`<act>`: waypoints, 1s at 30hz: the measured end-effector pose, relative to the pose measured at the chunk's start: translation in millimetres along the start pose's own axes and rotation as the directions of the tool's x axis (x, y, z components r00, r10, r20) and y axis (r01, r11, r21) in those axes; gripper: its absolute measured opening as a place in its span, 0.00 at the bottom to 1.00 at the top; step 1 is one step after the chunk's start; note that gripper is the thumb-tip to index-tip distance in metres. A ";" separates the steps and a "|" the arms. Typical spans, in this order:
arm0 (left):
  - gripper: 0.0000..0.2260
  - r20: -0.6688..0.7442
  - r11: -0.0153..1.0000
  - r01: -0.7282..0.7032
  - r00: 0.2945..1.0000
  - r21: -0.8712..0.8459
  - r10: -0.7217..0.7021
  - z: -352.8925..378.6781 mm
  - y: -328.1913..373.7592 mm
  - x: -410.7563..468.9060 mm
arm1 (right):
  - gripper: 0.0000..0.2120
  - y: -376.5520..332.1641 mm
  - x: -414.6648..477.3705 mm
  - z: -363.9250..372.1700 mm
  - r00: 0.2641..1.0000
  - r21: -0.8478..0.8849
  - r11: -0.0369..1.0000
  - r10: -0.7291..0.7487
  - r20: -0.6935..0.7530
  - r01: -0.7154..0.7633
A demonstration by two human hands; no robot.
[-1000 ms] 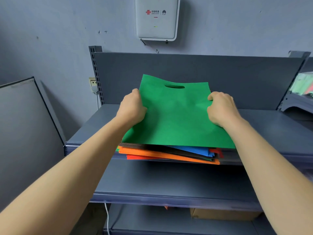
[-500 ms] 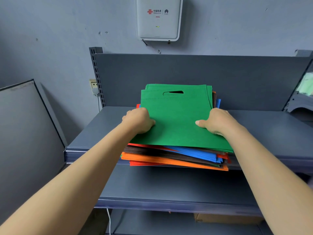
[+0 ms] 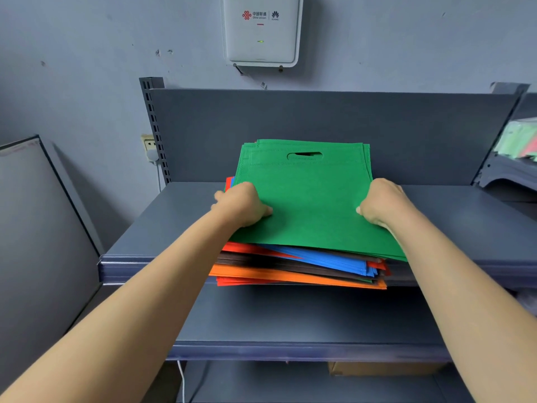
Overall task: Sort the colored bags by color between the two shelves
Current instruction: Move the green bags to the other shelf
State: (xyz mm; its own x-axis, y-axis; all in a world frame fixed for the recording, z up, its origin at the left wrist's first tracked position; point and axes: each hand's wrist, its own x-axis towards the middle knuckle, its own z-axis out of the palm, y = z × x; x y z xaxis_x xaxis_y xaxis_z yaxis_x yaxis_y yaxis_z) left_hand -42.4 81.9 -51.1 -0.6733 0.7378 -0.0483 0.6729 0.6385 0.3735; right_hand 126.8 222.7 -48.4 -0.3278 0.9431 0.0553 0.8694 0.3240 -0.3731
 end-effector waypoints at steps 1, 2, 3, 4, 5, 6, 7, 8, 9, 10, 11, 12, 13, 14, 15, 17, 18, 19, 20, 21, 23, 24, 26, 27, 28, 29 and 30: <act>0.21 0.001 0.999 0.032 0.999 0.005 -0.032 -0.2 -1.2 0.3 | 0.12 1.4 0.8 -0.3 1.000 0.006 1.000 0.001 -0.005 -0.001; 0.22 0.005 0.999 0.051 0.999 0.018 -0.051 -0.4 -2.3 0.2 | 0.12 2.0 0.7 -0.8 1.000 0.012 1.000 0.001 -0.009 -0.001; 0.23 0.009 0.997 0.063 0.998 0.032 -0.063 -0.8 -3.0 0.2 | 0.12 2.3 0.4 -1.8 1.000 0.018 1.000 0.000 -0.012 0.001; 0.23 0.011 0.997 0.066 0.998 0.037 -0.067 -1.2 -3.3 0.2 | 0.12 2.0 -0.5 -2.6 1.000 0.023 1.000 -0.004 -0.008 0.005; 0.22 0.016 0.998 0.057 0.998 0.034 -0.058 -1.3 -3.2 1.0 | 0.14 1.7 -1.5 -3.4 1.000 0.035 0.999 -0.011 0.006 0.011; 0.21 0.023 0.999 0.041 0.999 0.030 -0.042 -1.4 -2.9 1.6 | 0.17 0.8 -3.1 -4.1 0.999 0.055 0.998 -0.017 0.032 0.015; 0.20 0.032 0.999 0.022 0.999 0.025 -0.023 -1.8 -2.1 2.4 | 0.21 0.0 -4.6 -4.3 0.998 0.083 0.996 -0.018 0.060 0.013; 0.18 0.044 1.000 0.001 0.999 0.020 -0.002 -2.7 -1.0 2.4 | 0.24 -0.7 -5.8 -4.0 0.997 0.110 0.994 -0.020 0.078 0.011; 0.17 0.056 1.000 -0.021 0.998 0.016 0.020 -3.4 0.0 1.7 | 0.26 -0.9 -6.7 -3.5 0.996 0.131 0.991 -0.019 0.084 0.008; 0.18 0.061 0.999 -0.042 0.997 0.011 0.041 -3.9 1.1 0.8 | 0.27 -1.1 -7.7 -3.2 0.996 0.144 0.990 -0.016 0.083 0.004; 0.19 0.061 0.998 -0.057 0.997 0.006 0.056 -4.6 2.2 -0.5 | 0.27 -1.1 -7.9 -3.2 0.997 0.149 0.989 -0.012 0.078 0.000; 0.20 0.055 0.998 -0.067 0.996 -0.004 0.067 -4.6 2.2 -1.4 | 0.27 -0.9 -8.2 -3.6 0.997 0.149 0.989 -0.008 0.074 -0.003; 0.21 0.047 0.997 -0.079 0.996 -0.015 0.080 -4.6 1.9 -2.8 | 0.27 -0.1 -8.0 -4.5 0.997 0.146 0.989 -0.004 0.071 -0.007; 0.22 0.040 0.996 -0.088 0.995 -0.025 0.089 -4.5 1.4 -3.7 | 0.26 0.2 -8.0 -5.6 0.998 0.141 0.990 -0.002 0.067 -0.008; 0.23 0.036 0.995 -0.094 0.995 -0.035 0.095 -4.2 0.5 -4.2 | 0.26 0.7 -8.0 -6.9 0.998 0.132 0.991 0.000 0.063 -0.008; 0.24 0.043 0.996 -0.082 0.996 -0.038 0.084 -3.4 -1.8 -5.1 | 0.25 0.8 -8.0 -8.9 0.999 0.114 0.993 0.000 0.054 -0.006; 0.24 0.050 0.997 -0.069 0.996 -0.024 0.070 -2.7 -2.7 -5.5 | 0.24 0.7 -8.0 -9.3 0.999 0.111 0.994 -0.002 0.049 -0.004; 0.24 0.059 0.998 -0.056 0.997 -0.003 0.056 -1.9 -3.2 -6.0 | 0.24 0.6 -7.8 -9.3 0.999 0.114 0.993 -0.001 0.043 -0.004; 0.24 0.068 0.999 -0.044 0.997 0.012 0.043 -1.3 -3.5 -6.5 | 0.24 0.6 -8.4 -9.4 0.999 0.123 0.992 0.002 0.039 -0.007; 0.24 0.073 0.999 -0.036 0.997 0.015 0.035 -1.1 -3.5 -6.7 | 0.24 0.7 -9.1 -9.1 0.999 0.137 0.990 0.007 0.040 -0.012; 0.23 0.075 0.999 -0.037 0.997 0.004 0.037 -1.9 -3.1 -6.4 | 0.26 1.0 -10.8 -7.9 0.999 0.171 0.985 0.011 0.050 -0.020; 0.23 0.076 0.999 -0.039 0.996 -0.004 0.039 -2.7 -2.7 -6.4 | 0.27 0.8 -12.0 -7.1 0.998 0.185 0.982 0.012 0.060 -0.023; 0.23 0.078 0.998 -0.034 0.996 -0.046 0.037 -4.3 -2.4 -5.9 | 0.29 -0.3 -13.8 -6.2 0.997 0.194 0.981 0.012 0.070 -0.025; 0.23 0.077 0.997 -0.033 0.996 -0.069 0.038 -4.9 -2.6 -5.9 | 0.29 -1.0 -14.2 -6.0 0.998 0.187 0.982 0.013 0.068 -0.025; 0.24 0.074 0.996 -0.034 0.996 -0.084 0.041 -5.5 -3.2 -6.2 | 0.29 -1.2 -14.3 -6.2 0.998 0.179 0.984 0.014 0.060 -0.025; 0.24 0.071 0.995 -0.035 0.997 -0.094 0.041 -5.9 -3.8 -6.9 | 0.28 -1.1 -13.6 -6.7 0.999 0.172 0.985 0.018 0.051 -0.026; 0.25 0.070 0.994 -0.033 0.997 -0.100 0.041 -6.0 -4.6 -7.3 | 0.28 -0.8 -13.0 -7.7 0.999 0.166 0.986 0.020 0.043 -0.027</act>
State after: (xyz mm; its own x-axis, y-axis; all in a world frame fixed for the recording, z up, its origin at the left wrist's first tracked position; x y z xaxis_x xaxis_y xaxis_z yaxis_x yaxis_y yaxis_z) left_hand -42.4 72.2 -46.9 -0.6224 0.7766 -0.0975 0.6609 0.5882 0.4661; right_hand 133.2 210.8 -41.8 -0.3258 0.9454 0.0078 0.8043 0.2815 -0.5234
